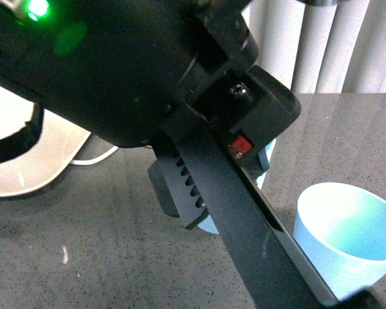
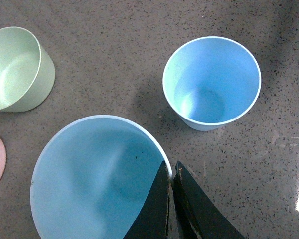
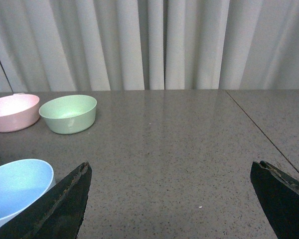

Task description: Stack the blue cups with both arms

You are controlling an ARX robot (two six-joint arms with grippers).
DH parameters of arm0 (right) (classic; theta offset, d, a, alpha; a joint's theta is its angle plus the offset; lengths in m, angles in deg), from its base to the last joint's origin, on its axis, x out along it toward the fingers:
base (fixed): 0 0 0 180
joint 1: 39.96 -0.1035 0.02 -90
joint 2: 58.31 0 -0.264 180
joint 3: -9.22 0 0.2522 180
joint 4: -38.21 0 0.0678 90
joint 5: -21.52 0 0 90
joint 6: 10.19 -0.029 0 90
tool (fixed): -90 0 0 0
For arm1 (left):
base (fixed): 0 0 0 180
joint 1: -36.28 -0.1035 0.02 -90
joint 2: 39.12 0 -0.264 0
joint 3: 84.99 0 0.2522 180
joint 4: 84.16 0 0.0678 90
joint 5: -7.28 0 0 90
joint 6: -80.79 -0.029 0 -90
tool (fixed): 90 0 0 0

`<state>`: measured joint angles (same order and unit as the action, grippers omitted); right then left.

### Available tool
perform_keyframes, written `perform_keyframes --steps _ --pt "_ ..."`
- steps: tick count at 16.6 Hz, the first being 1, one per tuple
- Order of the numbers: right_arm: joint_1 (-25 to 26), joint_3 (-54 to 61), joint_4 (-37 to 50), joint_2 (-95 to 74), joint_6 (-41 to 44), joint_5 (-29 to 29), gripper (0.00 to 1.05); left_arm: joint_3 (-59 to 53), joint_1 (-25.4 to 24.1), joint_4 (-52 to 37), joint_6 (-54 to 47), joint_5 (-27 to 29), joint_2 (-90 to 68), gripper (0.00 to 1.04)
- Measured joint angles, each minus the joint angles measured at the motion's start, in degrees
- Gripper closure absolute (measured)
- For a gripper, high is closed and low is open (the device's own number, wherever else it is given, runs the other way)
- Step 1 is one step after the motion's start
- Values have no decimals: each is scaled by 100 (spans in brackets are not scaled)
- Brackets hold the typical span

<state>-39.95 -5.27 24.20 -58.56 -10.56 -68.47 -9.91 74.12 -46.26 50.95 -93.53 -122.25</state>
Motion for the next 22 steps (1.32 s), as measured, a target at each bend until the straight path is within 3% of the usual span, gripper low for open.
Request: perform_keyframes --steps 5,12,18,22 --pt "0 0 0 0 0 0 7 -188 236 -197 243 -114 -254 103" --pt "0 0 0 0 0 -2 7 -208 205 -323 243 -11 -380 103" --pt "0 0 0 0 0 0 7 -155 -442 -407 229 37 -730 103" --pt "0 0 2 0 0 -2 7 -271 -111 -448 223 -118 -702 103"
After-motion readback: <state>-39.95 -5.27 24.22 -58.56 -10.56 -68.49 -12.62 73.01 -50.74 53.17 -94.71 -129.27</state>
